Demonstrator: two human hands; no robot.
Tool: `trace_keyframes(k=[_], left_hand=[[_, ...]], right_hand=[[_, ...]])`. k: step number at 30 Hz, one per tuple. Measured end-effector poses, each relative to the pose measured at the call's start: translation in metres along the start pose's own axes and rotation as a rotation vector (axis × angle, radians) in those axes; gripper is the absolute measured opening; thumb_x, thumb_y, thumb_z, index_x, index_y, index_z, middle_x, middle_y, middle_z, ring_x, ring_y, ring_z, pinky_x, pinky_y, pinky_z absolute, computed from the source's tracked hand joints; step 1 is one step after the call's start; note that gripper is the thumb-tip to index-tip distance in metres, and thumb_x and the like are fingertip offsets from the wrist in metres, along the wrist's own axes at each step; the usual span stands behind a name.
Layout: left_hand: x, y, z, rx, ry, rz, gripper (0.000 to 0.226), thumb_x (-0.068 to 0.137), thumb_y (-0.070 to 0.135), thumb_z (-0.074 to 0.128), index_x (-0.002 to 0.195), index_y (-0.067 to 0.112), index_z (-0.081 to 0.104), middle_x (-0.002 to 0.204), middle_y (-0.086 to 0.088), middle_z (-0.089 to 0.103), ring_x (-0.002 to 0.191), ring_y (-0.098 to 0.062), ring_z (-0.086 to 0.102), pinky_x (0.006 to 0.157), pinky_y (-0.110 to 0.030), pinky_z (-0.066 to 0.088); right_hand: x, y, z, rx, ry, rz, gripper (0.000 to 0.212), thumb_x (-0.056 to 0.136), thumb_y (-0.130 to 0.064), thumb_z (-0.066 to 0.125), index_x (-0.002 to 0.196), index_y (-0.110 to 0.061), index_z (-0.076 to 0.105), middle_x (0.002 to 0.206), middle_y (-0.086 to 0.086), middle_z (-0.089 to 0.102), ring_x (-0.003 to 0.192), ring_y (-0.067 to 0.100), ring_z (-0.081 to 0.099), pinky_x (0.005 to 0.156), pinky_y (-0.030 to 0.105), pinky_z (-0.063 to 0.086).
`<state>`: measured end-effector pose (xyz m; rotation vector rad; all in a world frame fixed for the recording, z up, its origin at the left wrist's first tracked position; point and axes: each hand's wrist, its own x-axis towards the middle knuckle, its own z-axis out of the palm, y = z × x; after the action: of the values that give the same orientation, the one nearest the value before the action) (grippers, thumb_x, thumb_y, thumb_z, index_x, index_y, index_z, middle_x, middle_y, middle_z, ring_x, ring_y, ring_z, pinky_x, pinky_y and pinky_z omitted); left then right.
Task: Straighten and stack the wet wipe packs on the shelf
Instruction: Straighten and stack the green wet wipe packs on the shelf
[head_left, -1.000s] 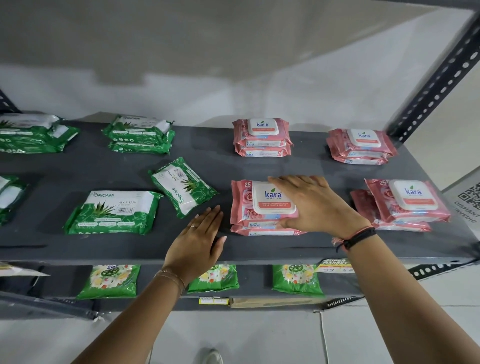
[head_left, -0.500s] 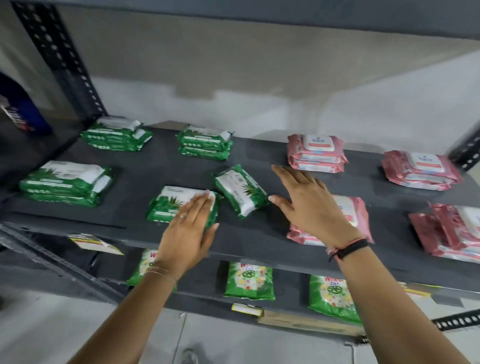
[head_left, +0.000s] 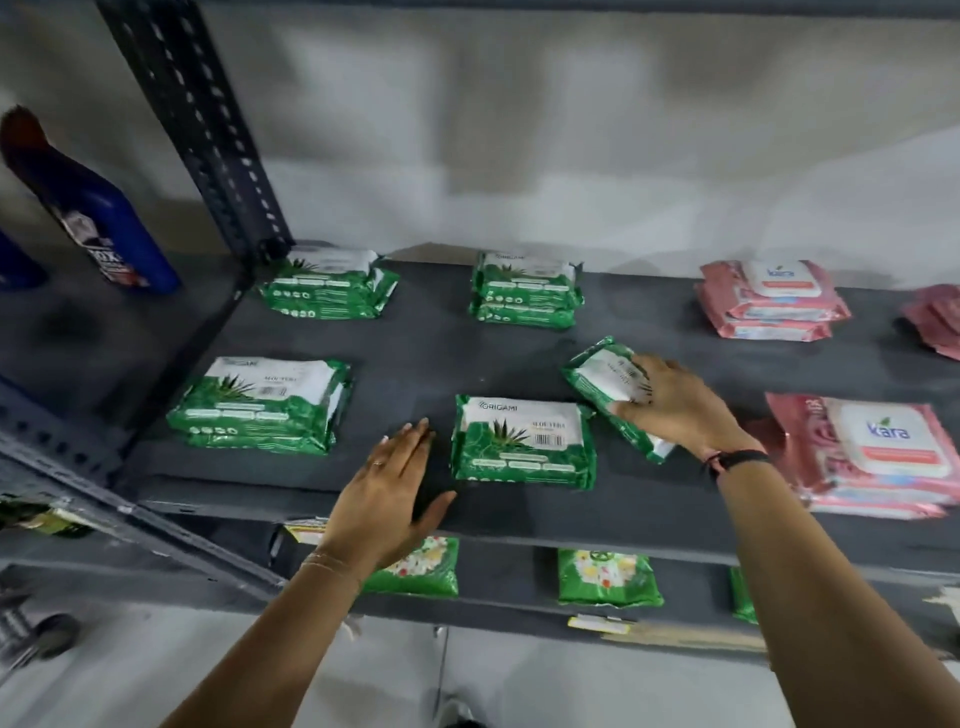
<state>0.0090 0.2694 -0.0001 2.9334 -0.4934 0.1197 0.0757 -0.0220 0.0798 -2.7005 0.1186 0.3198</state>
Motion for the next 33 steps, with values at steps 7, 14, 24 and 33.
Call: trace_keyframes(k=[7,14,24,33], left_hand=[[0.0,-0.004,0.006,-0.062,0.026,0.02,0.079,0.092,0.058,0.015,0.128,-0.005,0.045,0.135,-0.019,0.044,0.122,-0.032,0.041,0.099,-0.049,0.026],[-0.001,-0.005,0.008,-0.115,0.028,0.036,0.075,0.091,0.058,0.021,0.13,-0.003,0.044,0.139,-0.016,0.041,0.127,-0.029,0.036,0.103,-0.044,0.027],[-0.002,-0.004,0.006,-0.112,0.015,0.03,0.077,0.091,0.06,0.016,0.133,0.0,0.041,0.141,-0.014,0.038,0.129,-0.027,0.032,0.103,-0.042,0.023],[-0.003,-0.002,0.003,-0.086,0.028,0.038,0.074,0.093,0.056,0.02,0.128,-0.004,0.045,0.136,-0.018,0.043,0.124,-0.03,0.039,0.1,-0.044,0.028]], right_hand=[[-0.022,-0.029,-0.015,-0.035,0.035,-0.284,0.067,0.078,-0.027,0.066,0.135,-0.018,0.032,0.133,0.018,0.047,0.117,0.034,0.049,0.1,0.04,0.04],[-0.034,-0.065,0.005,-0.107,-0.195,-0.542,0.068,0.076,-0.028,0.069,0.133,-0.025,0.033,0.14,0.002,0.042,0.126,0.022,0.039,0.108,0.039,0.027],[-0.041,-0.059,0.007,-0.225,-0.226,-0.592,0.059,0.086,-0.037,0.055,0.136,-0.039,0.024,0.155,-0.005,0.014,0.142,0.018,0.015,0.116,0.049,0.0],[-0.056,-0.064,0.011,-0.356,-0.07,-0.488,0.044,0.096,-0.033,0.031,0.138,-0.022,0.027,0.151,0.01,0.018,0.123,0.034,0.042,0.104,0.045,0.036]])
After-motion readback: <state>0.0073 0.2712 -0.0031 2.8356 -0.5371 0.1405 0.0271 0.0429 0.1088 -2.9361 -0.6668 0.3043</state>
